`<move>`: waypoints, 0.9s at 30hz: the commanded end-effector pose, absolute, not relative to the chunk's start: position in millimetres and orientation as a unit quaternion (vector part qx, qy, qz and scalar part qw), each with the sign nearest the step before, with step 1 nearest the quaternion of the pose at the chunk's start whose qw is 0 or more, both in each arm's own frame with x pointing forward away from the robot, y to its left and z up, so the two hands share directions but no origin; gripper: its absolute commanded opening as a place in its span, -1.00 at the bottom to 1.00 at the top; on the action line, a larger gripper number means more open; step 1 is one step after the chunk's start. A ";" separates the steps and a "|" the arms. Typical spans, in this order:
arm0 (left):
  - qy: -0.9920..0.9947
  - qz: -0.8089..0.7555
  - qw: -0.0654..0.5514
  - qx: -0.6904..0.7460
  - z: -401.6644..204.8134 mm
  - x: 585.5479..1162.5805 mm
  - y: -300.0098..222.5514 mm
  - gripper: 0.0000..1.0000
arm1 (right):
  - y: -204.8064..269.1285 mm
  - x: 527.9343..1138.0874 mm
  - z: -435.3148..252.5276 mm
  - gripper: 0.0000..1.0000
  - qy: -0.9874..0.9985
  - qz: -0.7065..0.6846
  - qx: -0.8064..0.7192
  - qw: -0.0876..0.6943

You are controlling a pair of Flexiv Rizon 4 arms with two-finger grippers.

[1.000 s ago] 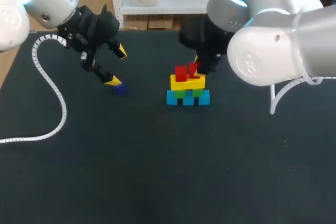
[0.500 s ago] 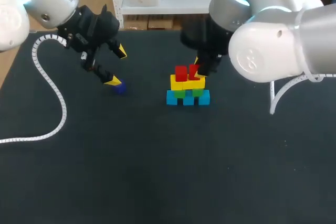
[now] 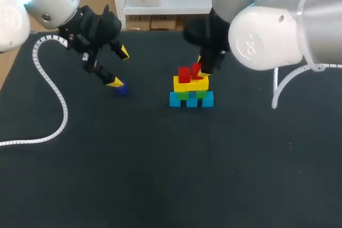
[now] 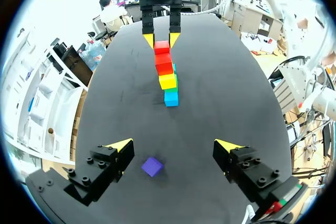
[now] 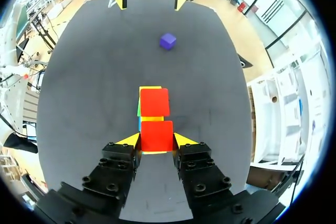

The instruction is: Place the blue cubes, place green cubes on the blue cubes, place the yellow cubes on the green cubes, then place the red cubes on the yellow cubes, and place purple cube on the red cubes.

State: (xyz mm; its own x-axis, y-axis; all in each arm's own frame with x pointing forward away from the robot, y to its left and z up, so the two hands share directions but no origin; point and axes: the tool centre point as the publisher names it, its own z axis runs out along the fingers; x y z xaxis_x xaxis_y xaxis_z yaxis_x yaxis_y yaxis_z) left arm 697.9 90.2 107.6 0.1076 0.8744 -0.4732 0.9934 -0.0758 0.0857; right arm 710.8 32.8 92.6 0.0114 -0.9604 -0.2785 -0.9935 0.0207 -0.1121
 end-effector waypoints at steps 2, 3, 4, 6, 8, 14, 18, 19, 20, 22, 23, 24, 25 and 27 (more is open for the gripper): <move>0.649 -0.152 0.197 0.719 107.0 699.0 90.7 1.00 | 37.3 713.7 92.6 -1.00 0.698 0.064 -0.701 0.133; 0.649 -0.152 0.197 0.719 107.0 699.0 90.7 1.00 | 37.6 713.3 92.2 -1.00 0.698 0.065 -0.701 0.132; 0.649 -0.152 0.197 0.719 107.0 699.0 90.7 1.00 | 37.8 712.8 91.7 -1.00 0.698 0.065 -0.701 0.131; 0.649 -0.152 0.197 0.719 107.0 699.0 90.7 1.00 | 38.3 712.2 90.9 -1.00 0.697 0.066 -0.703 0.128; 0.649 -0.152 0.197 0.719 107.0 699.0 90.7 1.00 | 38.4 711.8 90.4 -1.00 0.697 0.066 -0.703 0.127; 0.649 -0.152 0.197 0.719 107.0 699.0 90.7 1.00 | 37.5 711.1 89.4 -1.00 0.696 0.063 -0.705 0.122; 0.649 -0.152 0.197 0.719 107.0 699.0 90.7 1.00 | 36.7 711.1 88.4 -1.00 0.696 0.062 -0.705 0.120; 0.649 -0.152 0.197 0.719 107.0 699.0 90.7 1.00 | 36.6 711.1 88.2 -1.00 0.696 0.063 -0.705 0.119; 0.649 -0.152 0.197 0.719 107.0 699.0 90.7 1.00 | 36.6 711.1 88.0 -1.00 0.696 0.063 -0.706 0.119; 0.649 -0.152 0.197 0.719 107.0 699.0 90.7 1.00 | 36.9 710.9 87.3 -1.00 0.695 0.064 -0.706 0.119; 0.649 -0.152 0.197 0.719 107.0 699.0 90.7 1.00 | 37.0 710.8 87.0 -1.00 0.695 0.064 -0.706 0.119; 0.649 -0.152 0.197 0.719 107.0 699.0 90.7 1.00 | 37.1 710.8 86.9 -1.00 0.695 0.065 -0.706 0.119; 0.649 -0.152 0.197 0.719 107.0 699.0 90.7 1.00 | 37.1 710.7 86.7 -1.00 0.695 0.065 -0.706 0.119; 0.649 -0.152 0.197 0.719 107.0 699.0 90.7 1.00 | 37.3 710.7 86.5 -1.00 0.695 0.065 -0.706 0.118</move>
State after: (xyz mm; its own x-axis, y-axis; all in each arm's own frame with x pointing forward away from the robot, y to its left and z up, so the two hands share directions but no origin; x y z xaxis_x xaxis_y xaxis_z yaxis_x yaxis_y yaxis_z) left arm 697.9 90.2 107.6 0.1076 0.8744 -0.4732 0.9934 -0.0758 0.0857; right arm 709.2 37.1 86.7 0.0248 -0.9667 -0.2547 -0.9968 -0.0045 -0.0800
